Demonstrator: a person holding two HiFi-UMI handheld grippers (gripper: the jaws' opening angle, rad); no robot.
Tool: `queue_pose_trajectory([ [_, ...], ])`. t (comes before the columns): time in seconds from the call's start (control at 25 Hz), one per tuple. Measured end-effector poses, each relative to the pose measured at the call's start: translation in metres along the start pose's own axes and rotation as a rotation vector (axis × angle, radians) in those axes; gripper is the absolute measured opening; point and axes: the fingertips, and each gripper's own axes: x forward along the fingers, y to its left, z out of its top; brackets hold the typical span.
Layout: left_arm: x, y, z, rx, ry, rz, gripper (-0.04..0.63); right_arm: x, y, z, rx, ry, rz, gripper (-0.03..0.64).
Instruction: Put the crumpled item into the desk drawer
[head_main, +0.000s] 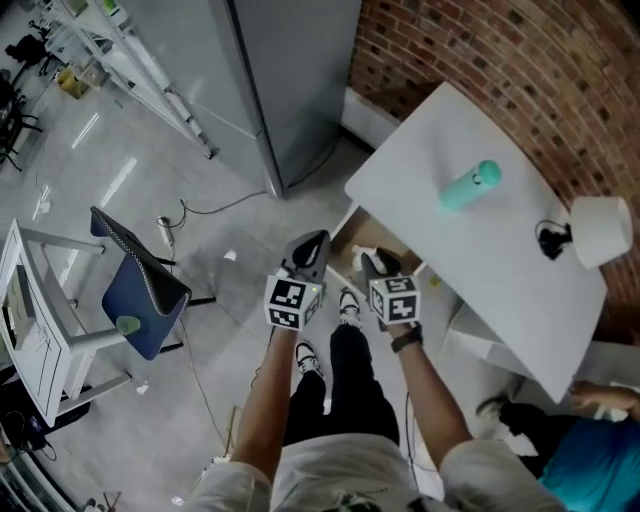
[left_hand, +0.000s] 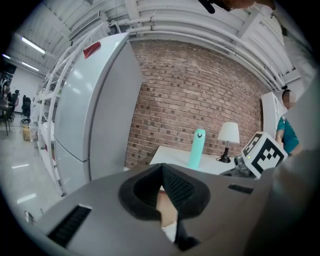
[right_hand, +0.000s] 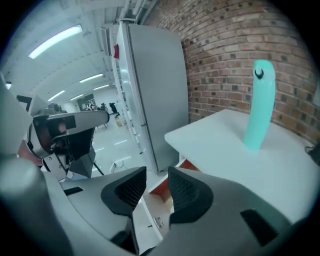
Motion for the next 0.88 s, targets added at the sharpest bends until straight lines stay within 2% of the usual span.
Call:
queue_pose_trajectory([
  [0.24,-0.039,0.000,0.054,0.032,-0.014,0.046,-0.004,-0.050,0.025,0.071,-0.018,-0.142,-0.067,0.127],
  [0.44,-0.070,0.006,0.096,0.069,-0.050,0.090,-0.003,-0.092,0.043,0.122,0.009,-0.264,-0.058,0.118],
  [0.6,-0.095,0.012,0.134,0.086,-0.107,0.127,-0.004,-0.119,0.063,0.154,-0.014,-0.350,-0.058,0.097],
  [0.88,-0.137,0.011,0.168,0.113,-0.126,0.194,-0.005,-0.172,0.096,0.195,-0.052,-0.461,-0.045,0.052],
])
